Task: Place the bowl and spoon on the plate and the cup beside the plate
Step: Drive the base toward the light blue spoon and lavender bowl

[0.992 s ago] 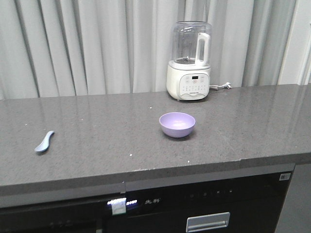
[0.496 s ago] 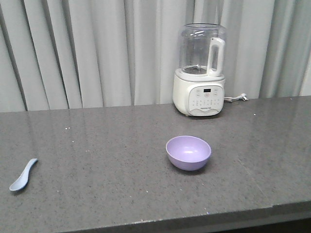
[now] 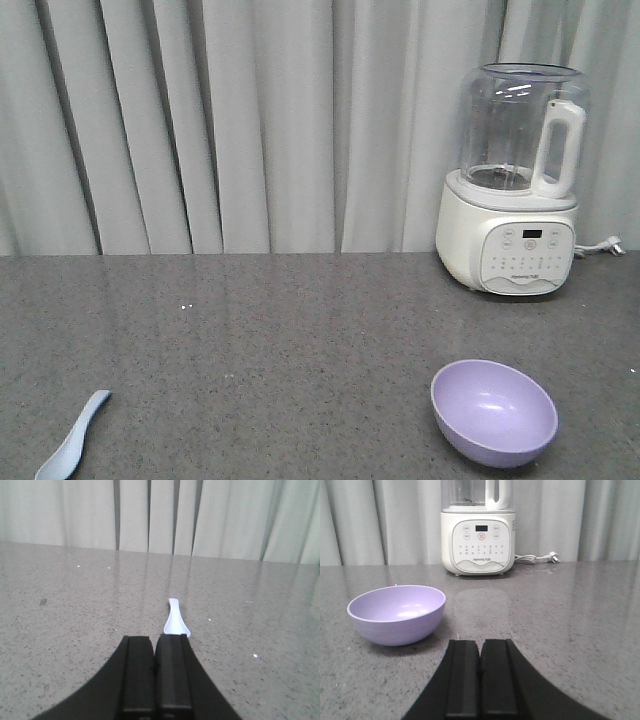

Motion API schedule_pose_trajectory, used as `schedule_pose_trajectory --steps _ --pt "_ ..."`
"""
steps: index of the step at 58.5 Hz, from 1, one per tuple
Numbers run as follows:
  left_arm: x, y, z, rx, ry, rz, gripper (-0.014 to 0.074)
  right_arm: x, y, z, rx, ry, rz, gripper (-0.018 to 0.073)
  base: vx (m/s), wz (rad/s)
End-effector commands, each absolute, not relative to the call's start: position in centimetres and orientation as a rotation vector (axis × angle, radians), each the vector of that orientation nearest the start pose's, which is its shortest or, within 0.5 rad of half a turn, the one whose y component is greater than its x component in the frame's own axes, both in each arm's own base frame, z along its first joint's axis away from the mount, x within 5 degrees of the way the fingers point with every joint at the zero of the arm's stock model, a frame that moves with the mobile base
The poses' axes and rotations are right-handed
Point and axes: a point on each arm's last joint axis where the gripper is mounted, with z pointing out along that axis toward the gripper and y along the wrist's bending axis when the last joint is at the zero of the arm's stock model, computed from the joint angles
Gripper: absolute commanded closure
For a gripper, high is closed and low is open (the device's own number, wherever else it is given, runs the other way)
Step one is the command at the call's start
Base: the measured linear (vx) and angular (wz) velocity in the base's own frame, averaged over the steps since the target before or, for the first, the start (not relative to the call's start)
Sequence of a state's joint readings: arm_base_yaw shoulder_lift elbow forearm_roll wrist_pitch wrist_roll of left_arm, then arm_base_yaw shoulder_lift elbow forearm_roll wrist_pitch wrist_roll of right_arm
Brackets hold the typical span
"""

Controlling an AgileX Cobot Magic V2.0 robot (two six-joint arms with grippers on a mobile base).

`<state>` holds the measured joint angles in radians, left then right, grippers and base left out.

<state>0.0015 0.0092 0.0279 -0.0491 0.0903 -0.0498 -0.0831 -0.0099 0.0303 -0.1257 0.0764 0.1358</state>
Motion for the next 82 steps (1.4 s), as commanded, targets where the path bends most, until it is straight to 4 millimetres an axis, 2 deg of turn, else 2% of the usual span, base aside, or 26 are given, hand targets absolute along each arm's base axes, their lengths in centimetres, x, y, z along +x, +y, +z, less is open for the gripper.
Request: schedule_pose_trajectory --steps 1,59,70,82 --pt "6.0 0.0 19.3 -0.09 1.568 -0.088 0.0603 5.6 -0.5 19.9 0.061 1.504 -0.066 0.0568 0.25 0.17" --pt "6.0 0.0 19.3 -0.09 1.568 -0.088 0.0603 5.6 -0.5 19.9 0.06 1.499 -0.066 0.0568 0.08 0.04" --pt "6.0 0.0 19.3 -0.09 1.564 -0.088 0.0603 5.6 -0.4 20.2 0.054 1.469 -0.065 0.0568 0.0 0.0" --pt "6.0 0.0 19.6 -0.092 1.528 -0.089 0.0603 5.4 -0.2 21.4 0.035 1.335 -0.055 0.0568 0.0 0.0"
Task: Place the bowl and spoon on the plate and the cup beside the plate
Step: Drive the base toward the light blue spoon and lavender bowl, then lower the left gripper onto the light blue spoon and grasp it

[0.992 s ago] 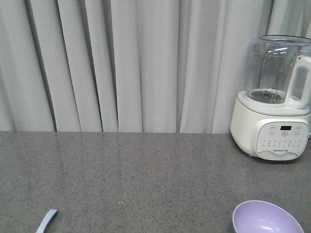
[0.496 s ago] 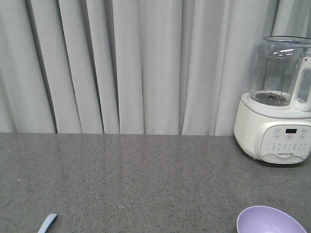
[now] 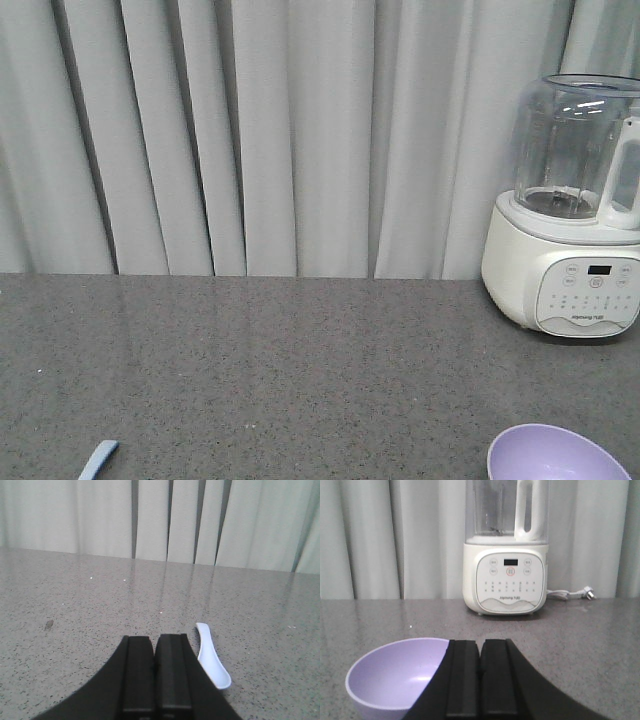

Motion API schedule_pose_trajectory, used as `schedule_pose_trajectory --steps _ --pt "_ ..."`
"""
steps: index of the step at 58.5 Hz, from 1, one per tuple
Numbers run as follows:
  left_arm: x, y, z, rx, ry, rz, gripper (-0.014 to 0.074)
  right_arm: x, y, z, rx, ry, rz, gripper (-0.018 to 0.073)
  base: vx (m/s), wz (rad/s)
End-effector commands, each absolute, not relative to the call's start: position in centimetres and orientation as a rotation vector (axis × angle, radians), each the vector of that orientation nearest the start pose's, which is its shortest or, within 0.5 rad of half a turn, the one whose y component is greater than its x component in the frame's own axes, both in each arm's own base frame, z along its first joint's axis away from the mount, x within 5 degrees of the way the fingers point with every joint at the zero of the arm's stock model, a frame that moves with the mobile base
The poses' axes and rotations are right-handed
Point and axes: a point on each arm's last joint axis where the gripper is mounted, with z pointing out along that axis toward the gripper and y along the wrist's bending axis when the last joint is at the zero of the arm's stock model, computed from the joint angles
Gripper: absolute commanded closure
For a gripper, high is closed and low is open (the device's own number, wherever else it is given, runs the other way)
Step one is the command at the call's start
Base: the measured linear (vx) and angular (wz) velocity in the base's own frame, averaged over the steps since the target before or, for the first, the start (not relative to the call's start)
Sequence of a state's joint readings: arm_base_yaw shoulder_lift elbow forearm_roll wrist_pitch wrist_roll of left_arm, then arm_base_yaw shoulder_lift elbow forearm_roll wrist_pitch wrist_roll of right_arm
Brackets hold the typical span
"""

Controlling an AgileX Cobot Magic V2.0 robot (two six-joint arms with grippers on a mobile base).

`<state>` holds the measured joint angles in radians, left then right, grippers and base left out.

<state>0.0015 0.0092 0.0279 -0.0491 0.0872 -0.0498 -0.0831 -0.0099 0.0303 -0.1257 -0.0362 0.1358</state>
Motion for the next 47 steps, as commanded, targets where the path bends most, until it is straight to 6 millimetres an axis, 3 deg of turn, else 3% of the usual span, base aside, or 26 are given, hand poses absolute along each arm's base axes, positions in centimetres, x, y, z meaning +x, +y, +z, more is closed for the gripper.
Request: schedule_pose_trajectory --steps 1,12,23,29,34,47 --pt "6.0 0.0 19.9 -0.096 1.505 -0.093 0.0603 5.4 -0.2 21.6 0.033 1.319 -0.054 0.0568 0.0 0.0" --pt "5.2 0.1 24.3 -0.095 1.238 -0.102 0.06 5.1 -0.3 24.0 0.098 1.278 0.012 0.0568 0.0 0.0" --pt "3.7 -0.1 31.9 0.036 1.124 0.036 0.0599 5.2 -0.4 32.2 0.058 1.27 -0.052 0.0568 0.0 0.0" --pt "4.2 -0.1 35.6 0.088 1.165 0.118 0.0599 6.6 -0.6 35.0 0.023 1.351 -0.126 0.0568 0.0 0.0" --pt "5.7 0.0 36.5 0.112 1.244 0.157 0.0599 8.5 -0.9 35.5 0.018 1.46 -0.155 0.0566 0.0 0.0" --pt "9.3 0.3 34.0 0.114 1.543 0.17 0.0554 12.4 -1.3 33.7 0.018 1.643 -0.15 0.0529 0.0 0.0"
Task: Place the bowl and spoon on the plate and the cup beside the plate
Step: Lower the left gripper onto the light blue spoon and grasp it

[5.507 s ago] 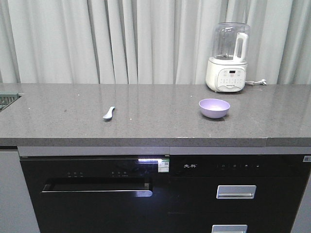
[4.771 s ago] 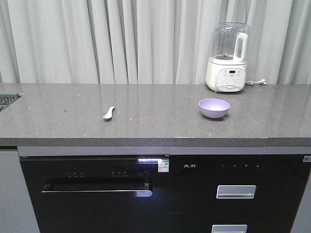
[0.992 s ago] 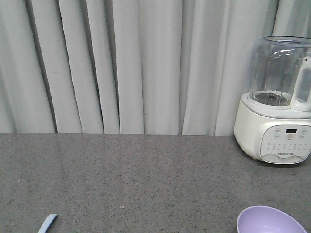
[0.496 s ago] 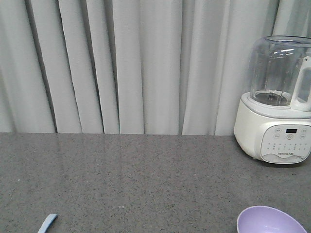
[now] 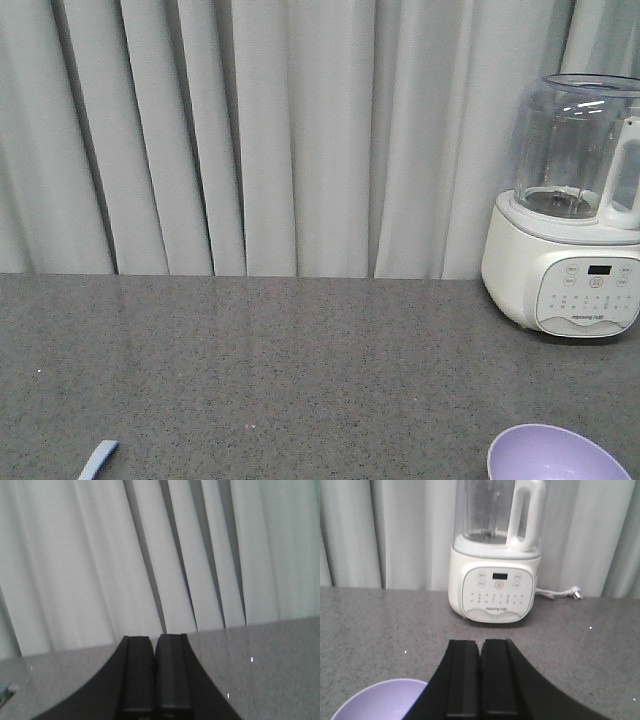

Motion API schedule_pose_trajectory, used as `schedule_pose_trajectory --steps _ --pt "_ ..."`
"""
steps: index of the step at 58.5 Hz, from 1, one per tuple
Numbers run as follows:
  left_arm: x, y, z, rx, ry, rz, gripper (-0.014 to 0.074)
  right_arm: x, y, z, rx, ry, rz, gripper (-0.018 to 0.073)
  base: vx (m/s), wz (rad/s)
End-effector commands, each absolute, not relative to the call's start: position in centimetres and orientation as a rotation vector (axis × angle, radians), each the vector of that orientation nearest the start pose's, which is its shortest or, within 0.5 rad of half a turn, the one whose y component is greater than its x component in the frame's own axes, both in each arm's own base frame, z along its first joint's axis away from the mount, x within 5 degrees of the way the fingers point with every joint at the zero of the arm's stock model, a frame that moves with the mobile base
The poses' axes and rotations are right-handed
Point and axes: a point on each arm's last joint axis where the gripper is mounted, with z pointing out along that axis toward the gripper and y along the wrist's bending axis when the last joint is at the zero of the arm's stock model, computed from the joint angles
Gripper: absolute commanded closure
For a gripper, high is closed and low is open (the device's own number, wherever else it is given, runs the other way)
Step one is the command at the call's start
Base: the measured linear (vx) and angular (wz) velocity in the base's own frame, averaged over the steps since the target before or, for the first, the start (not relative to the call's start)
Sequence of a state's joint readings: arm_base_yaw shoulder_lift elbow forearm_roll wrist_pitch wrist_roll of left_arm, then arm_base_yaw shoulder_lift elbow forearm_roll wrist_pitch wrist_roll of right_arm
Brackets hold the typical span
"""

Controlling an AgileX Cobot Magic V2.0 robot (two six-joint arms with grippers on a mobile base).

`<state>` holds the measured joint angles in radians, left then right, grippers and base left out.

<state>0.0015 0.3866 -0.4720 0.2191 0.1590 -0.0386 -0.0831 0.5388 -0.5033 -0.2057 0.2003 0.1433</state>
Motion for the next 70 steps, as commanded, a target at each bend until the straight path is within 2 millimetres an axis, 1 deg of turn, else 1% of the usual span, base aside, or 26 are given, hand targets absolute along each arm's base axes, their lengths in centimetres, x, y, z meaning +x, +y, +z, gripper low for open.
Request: schedule_pose_trajectory --steps 1,8,15,18,21,24,30,35,39,42,51,57,62,70 --pt "9.6 0.4 33.7 0.113 1.579 0.173 0.0538 12.6 -1.3 33.6 0.018 1.652 -0.15 0.052 0.0 0.0" --pt "10.4 0.5 32.6 0.109 1.695 0.18 0.0433 13.4 -1.4 33.0 0.019 1.7 -0.149 0.0439 0.0 0.0" --pt "10.9 0.5 32.3 0.112 1.72 0.179 0.0281 13.9 -1.4 32.5 0.022 1.742 -0.151 0.0307 0.0 0.0" --pt "11.1 0.5 32.3 0.114 1.724 0.178 0.0222 14.0 -1.5 32.4 0.022 1.749 -0.15 0.023 0.0 0.0" --pt "11.3 0.5 32.2 0.114 1.733 0.178 0.0176 14.1 -1.5 32.4 0.022 1.754 -0.15 0.0157 0.0 0.0" --pt "11.5 0.5 32.2 0.1 1.728 0.16 0.0137 14.2 -1.5 32.3 0.022 1.757 -0.15 0.0102 0.0 0.0" --pt "12.3 0.3 31.8 0.067 1.762 0.105 0.0083 14.2 -1.5 32.3 0.022 1.759 -0.15 0.0033 0.0 0.0" --pt "13.3 0.2 30.9 0.033 1.855 0.061 0.0072 14.2 -1.5 32.3 0.022 1.759 -0.15 0.0022 0.0 0.0" --pt "14.3 0.0 30.9 0.01 1.942 0.015 0.0071 14.2 -1.5 32.3 0.022 1.759 -0.15 0.0022 0.0 0.0" --pt "15.2 -0.3 31.5 0.017 1.998 -0.018 0.0071 14.2 -1.5 32.3 0.022 1.759 -0.15 0.0022 0.0 0.0" --pt "18.8 -1.9 34.1 0.162 2.101 -0.098 0.0071 14.2 -1.5 32.3 0.022 1.759 -0.15 0.0022 0.0 0.0" --pt "21.8 -3.1 34.8 0.206 2.16 -0.191 0.0071 14.2 -1.5 32.3 0.022 1.759 -0.15 0.0022 0.0 0.0" --pt "24.4 -3.7 34.5 0.188 2.217 -0.251 0.0071 14.2 -1.5 32.3 0.022 1.76 -0.15 0.0022 0.0 0.0" --pt "28.0 -5.2 32.6 0.231 2.311 -0.281 0.0071 14.2 -1.5 32.3 0.022 1.76 -0.15 0.0022 0.0 0.0"
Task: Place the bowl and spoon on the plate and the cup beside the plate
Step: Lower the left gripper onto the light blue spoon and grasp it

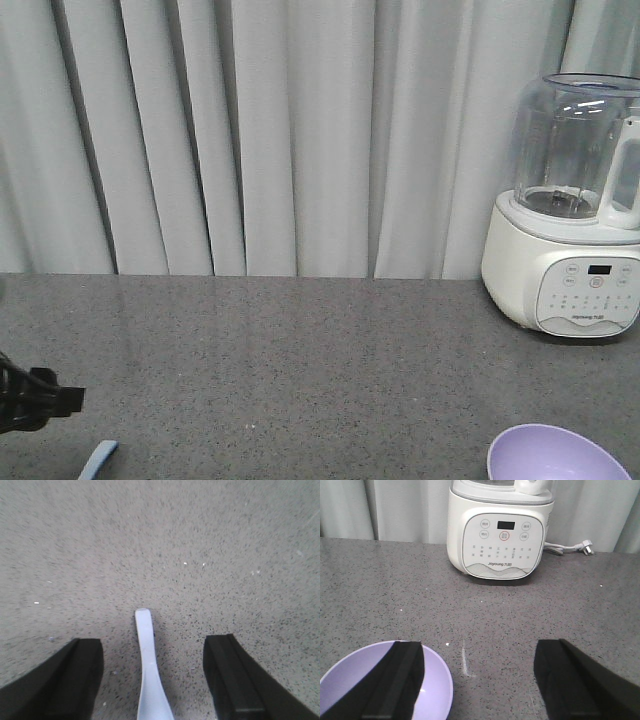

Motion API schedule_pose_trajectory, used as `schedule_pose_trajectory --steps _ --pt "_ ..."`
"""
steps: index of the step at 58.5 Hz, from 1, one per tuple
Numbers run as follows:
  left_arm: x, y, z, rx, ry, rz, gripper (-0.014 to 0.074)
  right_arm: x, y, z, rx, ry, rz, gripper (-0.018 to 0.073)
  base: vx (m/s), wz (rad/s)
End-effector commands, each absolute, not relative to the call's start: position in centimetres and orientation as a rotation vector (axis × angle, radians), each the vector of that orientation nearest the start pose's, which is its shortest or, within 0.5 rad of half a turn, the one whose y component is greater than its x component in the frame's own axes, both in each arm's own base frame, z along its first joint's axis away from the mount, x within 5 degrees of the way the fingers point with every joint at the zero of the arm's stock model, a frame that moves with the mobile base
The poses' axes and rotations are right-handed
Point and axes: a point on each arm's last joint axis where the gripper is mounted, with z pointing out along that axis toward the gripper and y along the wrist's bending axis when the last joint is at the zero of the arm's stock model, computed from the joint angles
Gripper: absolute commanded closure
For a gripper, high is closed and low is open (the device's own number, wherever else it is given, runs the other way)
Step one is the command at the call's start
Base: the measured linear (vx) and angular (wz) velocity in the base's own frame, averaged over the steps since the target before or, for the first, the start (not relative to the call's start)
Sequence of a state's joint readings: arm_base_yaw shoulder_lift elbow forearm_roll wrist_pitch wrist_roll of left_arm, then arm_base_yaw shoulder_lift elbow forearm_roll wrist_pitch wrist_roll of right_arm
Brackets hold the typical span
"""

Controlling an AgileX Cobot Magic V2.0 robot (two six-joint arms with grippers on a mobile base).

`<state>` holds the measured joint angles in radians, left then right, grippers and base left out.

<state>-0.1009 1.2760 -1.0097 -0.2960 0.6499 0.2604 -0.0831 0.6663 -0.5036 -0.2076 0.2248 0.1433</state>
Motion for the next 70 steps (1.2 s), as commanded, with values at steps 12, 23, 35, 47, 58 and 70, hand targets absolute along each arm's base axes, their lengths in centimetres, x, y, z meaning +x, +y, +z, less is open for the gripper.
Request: schedule_pose_trajectory --steps 12,23,35,47,58,70 --pt "31.3 -5.8 29.3 0.134 2.45 -0.209 0.0071 14.2 -1.5 32.3 0.022 1.762 -0.15 0.0022 0.0 0.0" --pt "32.4 -5.7 27.2 0.087 2.53 -0.173 0.0071 14.2 -1.5 32.2 0.022 1.767 -0.152 0.0022 0.0 0.0" --pt "32.6 -6.4 26.1 0.185 2.577 -0.228 0.0073 14.2 -1.5 32.2 0.015 1.767 -0.16 0.0022 0.0 0.0" --pt "32.9 -6.3 24.5 0.159 2.651 -0.218 0.0073 14.2 -1.5 32.2 0.015 1.767 -0.16 0.0022 0.0 0.0" --pt "32.7 -6.3 24.1 0.174 2.694 -0.207 0.0073 14.2 -1.5 32.2 0.015 1.767 -0.16 0.0022 0.0 0.0" --pt "32.6 -5.8 24.0 0.219 2.716 -0.122 0.0073 14.2 -1.5 32.2 0.015 1.767 -0.16 0.0022 0.0 0.0"
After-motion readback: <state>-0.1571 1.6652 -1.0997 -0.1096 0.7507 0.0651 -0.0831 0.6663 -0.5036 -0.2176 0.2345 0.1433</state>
